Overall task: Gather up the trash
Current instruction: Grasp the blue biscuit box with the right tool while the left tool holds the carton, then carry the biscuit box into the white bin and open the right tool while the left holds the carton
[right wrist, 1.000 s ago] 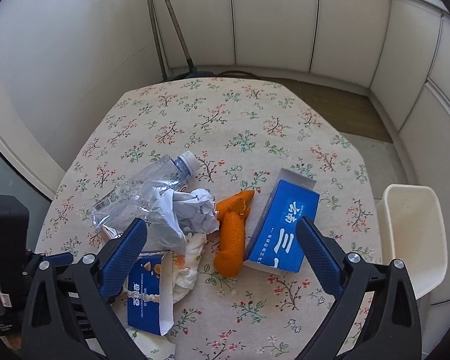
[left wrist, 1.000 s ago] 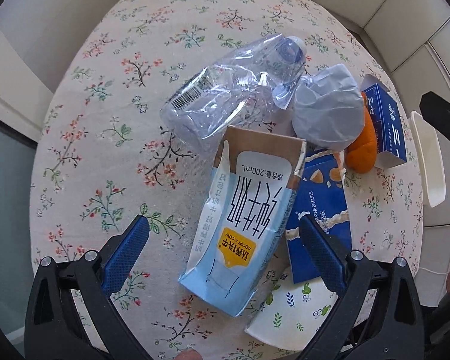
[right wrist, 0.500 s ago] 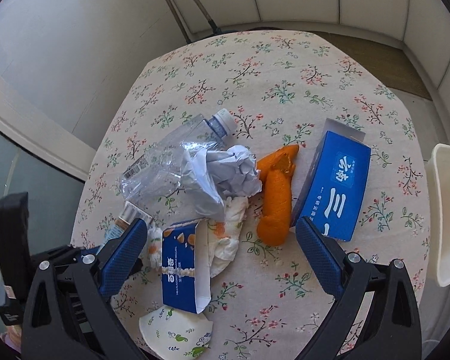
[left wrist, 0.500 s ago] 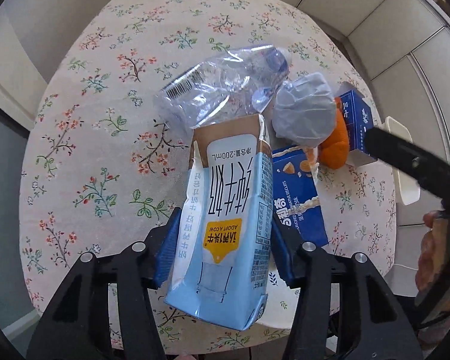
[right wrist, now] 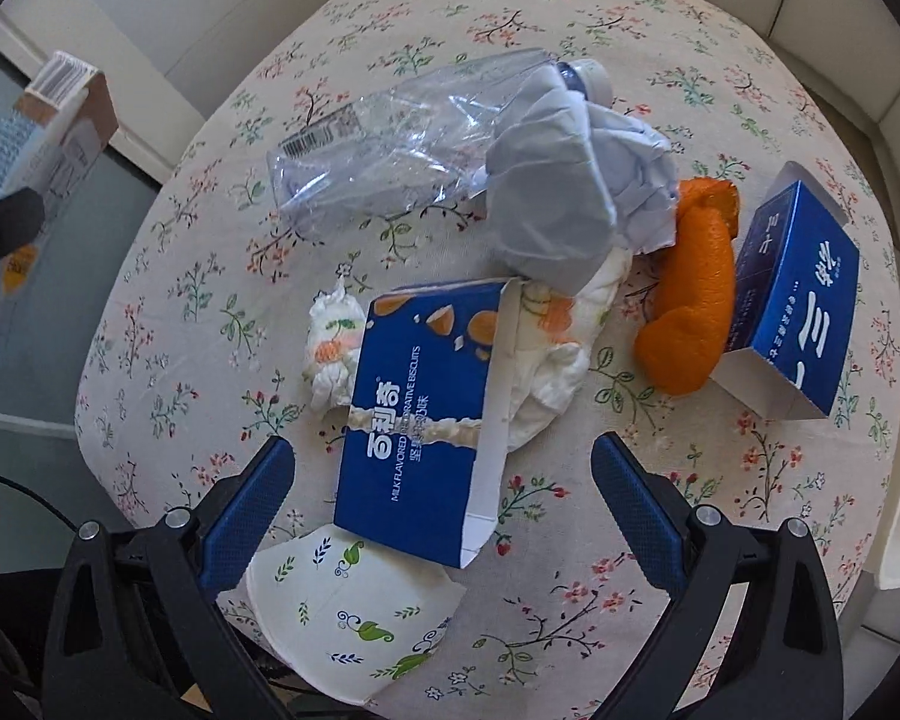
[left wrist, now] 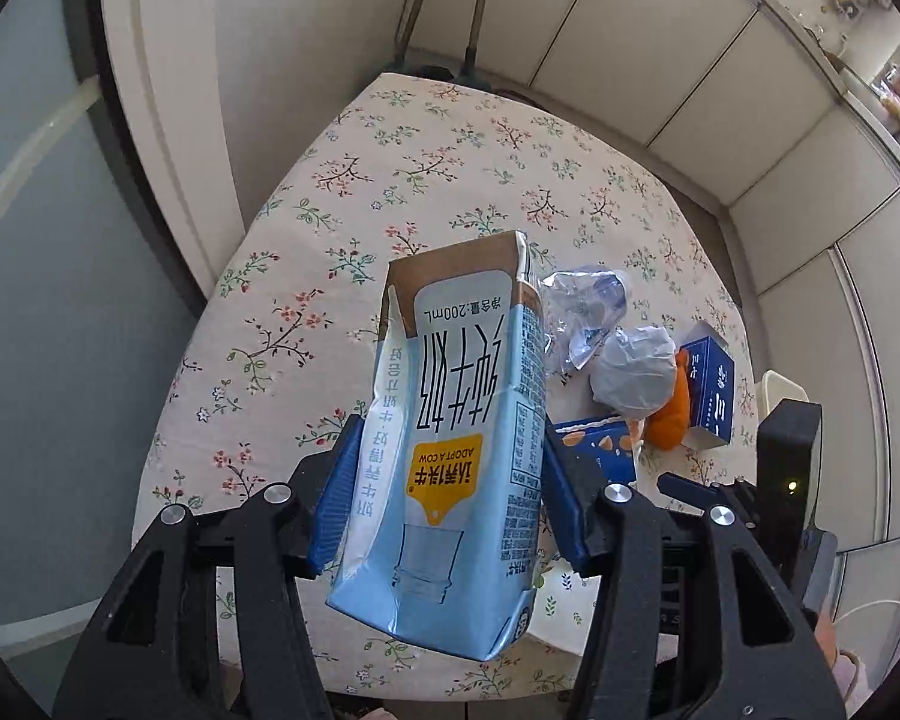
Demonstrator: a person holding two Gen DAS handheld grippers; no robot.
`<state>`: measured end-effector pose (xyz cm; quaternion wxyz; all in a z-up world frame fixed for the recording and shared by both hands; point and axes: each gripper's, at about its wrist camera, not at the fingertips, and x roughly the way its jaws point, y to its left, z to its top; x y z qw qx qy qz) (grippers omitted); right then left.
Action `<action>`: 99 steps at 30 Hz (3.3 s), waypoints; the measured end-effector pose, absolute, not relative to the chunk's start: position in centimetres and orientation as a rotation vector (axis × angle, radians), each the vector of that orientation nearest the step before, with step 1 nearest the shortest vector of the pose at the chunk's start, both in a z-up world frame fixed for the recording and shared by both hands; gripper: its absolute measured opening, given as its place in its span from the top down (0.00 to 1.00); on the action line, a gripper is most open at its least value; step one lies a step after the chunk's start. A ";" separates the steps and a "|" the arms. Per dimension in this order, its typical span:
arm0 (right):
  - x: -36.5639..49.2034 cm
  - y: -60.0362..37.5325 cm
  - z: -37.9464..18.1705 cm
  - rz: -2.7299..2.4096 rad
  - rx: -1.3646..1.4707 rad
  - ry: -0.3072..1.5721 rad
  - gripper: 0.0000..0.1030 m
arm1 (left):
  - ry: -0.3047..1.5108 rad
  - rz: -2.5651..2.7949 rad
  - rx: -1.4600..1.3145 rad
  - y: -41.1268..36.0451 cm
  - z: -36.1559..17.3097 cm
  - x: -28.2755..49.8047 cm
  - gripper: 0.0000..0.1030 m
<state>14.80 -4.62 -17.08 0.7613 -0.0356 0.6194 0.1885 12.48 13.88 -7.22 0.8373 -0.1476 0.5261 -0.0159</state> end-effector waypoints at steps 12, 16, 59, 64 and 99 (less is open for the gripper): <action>14.4 -2.7 -18.5 0.378 -0.196 1.338 0.39 | 1.131 -0.040 -0.303 14.2 -7.8 12.3 0.62; 14.6 -2.9 -18.2 0.393 -0.181 1.327 0.43 | 1.155 -0.035 -0.288 14.3 -8.4 12.4 0.68; 15.3 -7.0 -8.2 0.437 0.065 0.996 0.43 | 1.057 0.057 -0.307 14.4 -7.9 13.3 0.71; 14.9 -8.3 -6.7 0.395 0.072 0.914 0.43 | 0.946 0.061 -0.315 13.3 -5.5 13.0 0.71; 11.9 -31.2 -1.5 -0.149 0.206 0.661 0.42 | 0.839 -0.201 -0.258 -2.8 -3.9 14.2 0.71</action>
